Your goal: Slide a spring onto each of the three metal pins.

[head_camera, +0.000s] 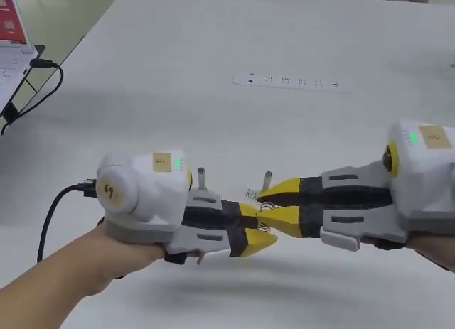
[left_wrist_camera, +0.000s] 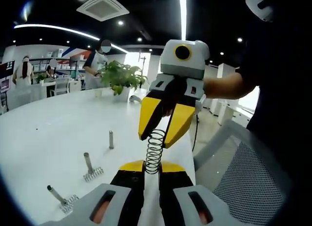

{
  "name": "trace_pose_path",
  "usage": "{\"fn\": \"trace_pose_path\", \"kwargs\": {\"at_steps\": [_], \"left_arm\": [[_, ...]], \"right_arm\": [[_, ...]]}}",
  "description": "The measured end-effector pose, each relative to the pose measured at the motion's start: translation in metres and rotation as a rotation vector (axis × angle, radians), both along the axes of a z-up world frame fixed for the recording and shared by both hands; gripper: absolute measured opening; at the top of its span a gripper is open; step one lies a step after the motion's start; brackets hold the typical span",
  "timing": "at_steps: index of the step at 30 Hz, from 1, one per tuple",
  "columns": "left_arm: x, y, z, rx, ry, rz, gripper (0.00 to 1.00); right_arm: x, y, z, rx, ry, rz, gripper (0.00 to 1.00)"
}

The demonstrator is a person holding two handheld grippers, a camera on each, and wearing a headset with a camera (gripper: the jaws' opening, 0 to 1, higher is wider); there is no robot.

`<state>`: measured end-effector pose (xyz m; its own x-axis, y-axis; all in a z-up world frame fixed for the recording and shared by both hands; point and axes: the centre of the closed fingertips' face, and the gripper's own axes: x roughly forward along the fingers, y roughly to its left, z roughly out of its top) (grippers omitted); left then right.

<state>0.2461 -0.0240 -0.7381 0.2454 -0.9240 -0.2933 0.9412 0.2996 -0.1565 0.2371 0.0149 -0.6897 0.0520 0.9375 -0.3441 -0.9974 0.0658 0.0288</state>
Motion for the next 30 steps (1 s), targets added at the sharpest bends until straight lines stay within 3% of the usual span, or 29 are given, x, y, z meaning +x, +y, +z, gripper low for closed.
{"fn": "trace_pose_path", "kwargs": {"at_steps": [4, 21, 30], "left_arm": [[0.0003, -0.0005, 0.0009, 0.004, -0.007, -0.001, 0.02], [-0.0003, 0.0017, 0.0024, 0.001, -0.001, 0.012, 0.04], [0.0036, 0.0047, 0.0012, -0.005, 0.001, 0.046, 0.13]], "right_arm": [[-0.0009, 0.0026, 0.0004, -0.009, -0.024, 0.009, 0.07], [-0.001, 0.0015, 0.0002, -0.036, -0.043, 0.013, 0.06], [-0.0006, 0.0004, -0.0011, -0.038, -0.046, -0.003, 0.07]]}}
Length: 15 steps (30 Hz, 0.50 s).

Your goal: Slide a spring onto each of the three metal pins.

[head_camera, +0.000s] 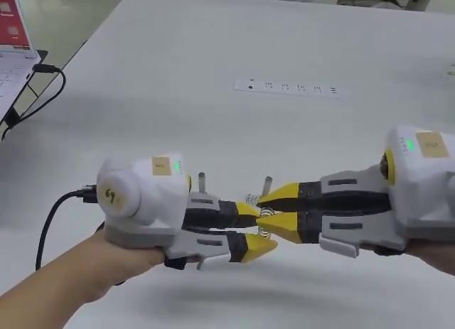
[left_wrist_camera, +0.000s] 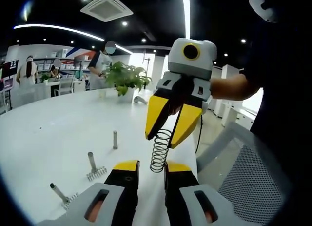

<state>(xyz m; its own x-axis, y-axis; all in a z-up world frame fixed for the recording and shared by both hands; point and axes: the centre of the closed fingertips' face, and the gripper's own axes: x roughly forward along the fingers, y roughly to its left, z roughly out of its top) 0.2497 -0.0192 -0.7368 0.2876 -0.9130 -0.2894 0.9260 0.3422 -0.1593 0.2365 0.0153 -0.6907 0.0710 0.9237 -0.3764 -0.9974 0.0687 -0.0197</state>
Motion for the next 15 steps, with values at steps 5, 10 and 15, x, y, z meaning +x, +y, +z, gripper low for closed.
{"fn": "trace_pose_path", "kwargs": {"at_steps": [5, 10, 15], "left_arm": [[0.003, 0.003, -0.001, 0.006, -0.005, 0.022, 0.22], [0.007, 0.006, -0.002, 0.005, -0.005, 0.042, 0.25], [0.009, 0.011, -0.004, 0.011, -0.003, 0.064, 0.28]], "right_arm": [[0.003, -0.002, -0.001, -0.006, -0.013, -0.012, 0.07], [0.008, -0.003, 0.002, 0.001, -0.025, -0.034, 0.07], [0.011, -0.003, 0.003, 0.008, -0.025, -0.049, 0.07]]}}
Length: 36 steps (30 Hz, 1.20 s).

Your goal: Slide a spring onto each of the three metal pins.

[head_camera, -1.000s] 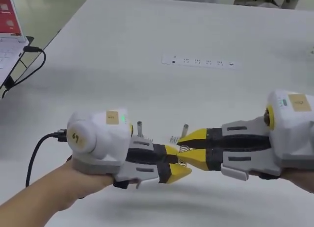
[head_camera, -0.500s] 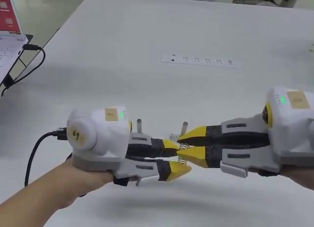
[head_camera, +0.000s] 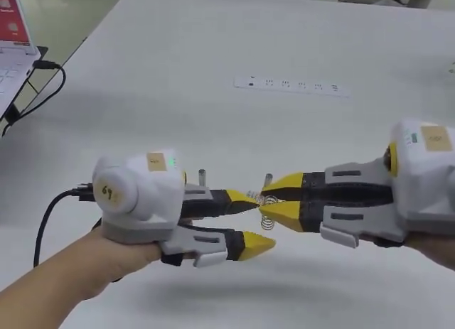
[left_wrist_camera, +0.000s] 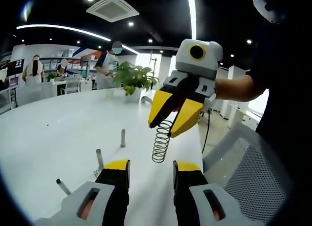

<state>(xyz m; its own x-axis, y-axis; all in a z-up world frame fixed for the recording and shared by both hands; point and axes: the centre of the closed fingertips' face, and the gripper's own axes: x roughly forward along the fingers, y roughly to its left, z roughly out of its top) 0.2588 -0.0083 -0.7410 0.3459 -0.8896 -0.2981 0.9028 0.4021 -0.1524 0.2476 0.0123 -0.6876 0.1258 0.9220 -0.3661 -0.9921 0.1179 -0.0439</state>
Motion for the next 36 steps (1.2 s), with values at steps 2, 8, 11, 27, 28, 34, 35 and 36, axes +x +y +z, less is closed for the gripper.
{"fn": "trace_pose_path", "kwargs": {"at_steps": [2, 8, 11, 27, 28, 34, 35, 36], "left_arm": [[0.001, 0.004, -0.001, -0.003, 0.002, 0.014, 0.3], [0.007, 0.016, 0.0, -0.003, -0.003, 0.061, 0.36], [0.011, 0.023, 0.002, -0.014, -0.006, 0.091, 0.4], [0.012, 0.047, 0.002, -0.008, -0.013, 0.161, 0.67], [0.011, 0.049, 0.002, -0.007, -0.015, 0.166, 0.7], [0.013, 0.069, 0.005, -0.02, -0.026, 0.221, 0.81], [0.013, 0.072, 0.006, -0.021, -0.028, 0.231, 0.83], [0.014, 0.074, 0.006, -0.024, -0.031, 0.24, 0.85]], "right_arm": [[0.002, 0.0, 0.0, 0.0, -0.004, -0.009, 0.07], [0.005, -0.002, 0.0, 0.001, -0.005, -0.027, 0.07], [0.007, -0.003, 0.0, -0.001, -0.01, -0.038, 0.07], [0.015, -0.01, 0.0, -0.006, -0.023, -0.075, 0.07], [0.015, -0.011, 0.001, -0.006, -0.025, -0.079, 0.07], [0.019, -0.016, -0.001, -0.01, -0.026, -0.098, 0.07], [0.02, -0.017, -0.001, -0.009, -0.028, -0.103, 0.07], [0.02, -0.017, -0.001, -0.008, -0.028, -0.105, 0.07]]}}
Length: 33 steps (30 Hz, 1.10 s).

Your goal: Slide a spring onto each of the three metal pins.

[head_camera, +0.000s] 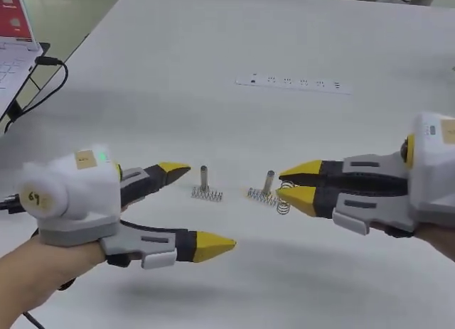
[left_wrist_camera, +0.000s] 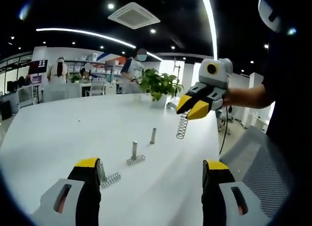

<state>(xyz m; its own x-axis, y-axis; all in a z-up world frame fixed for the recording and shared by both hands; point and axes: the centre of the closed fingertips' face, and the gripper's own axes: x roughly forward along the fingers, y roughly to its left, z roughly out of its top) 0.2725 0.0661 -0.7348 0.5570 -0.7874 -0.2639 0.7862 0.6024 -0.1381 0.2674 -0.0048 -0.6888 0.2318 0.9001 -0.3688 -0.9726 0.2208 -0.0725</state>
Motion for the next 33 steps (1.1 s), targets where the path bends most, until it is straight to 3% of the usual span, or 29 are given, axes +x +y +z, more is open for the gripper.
{"fn": "trace_pose_path", "kwargs": {"at_steps": [11, 17, 25, 33], "left_arm": [[0.0, 0.027, -0.002, 0.02, -0.015, 0.066, 0.98], [0.0, 0.039, 0.0, 0.016, -0.021, 0.098, 0.98], [-0.003, 0.046, 0.001, 0.011, -0.018, 0.113, 0.98], [-0.007, 0.049, -0.004, 0.014, -0.003, 0.12, 0.98]], "right_arm": [[0.01, -0.01, 0.002, 0.006, -0.017, -0.049, 0.07], [0.016, -0.018, 0.003, 0.006, -0.022, -0.079, 0.07], [0.028, -0.036, 0.0, 0.008, -0.021, -0.15, 0.07], [0.053, -0.065, -0.002, 0.005, -0.028, -0.253, 0.07]]}}
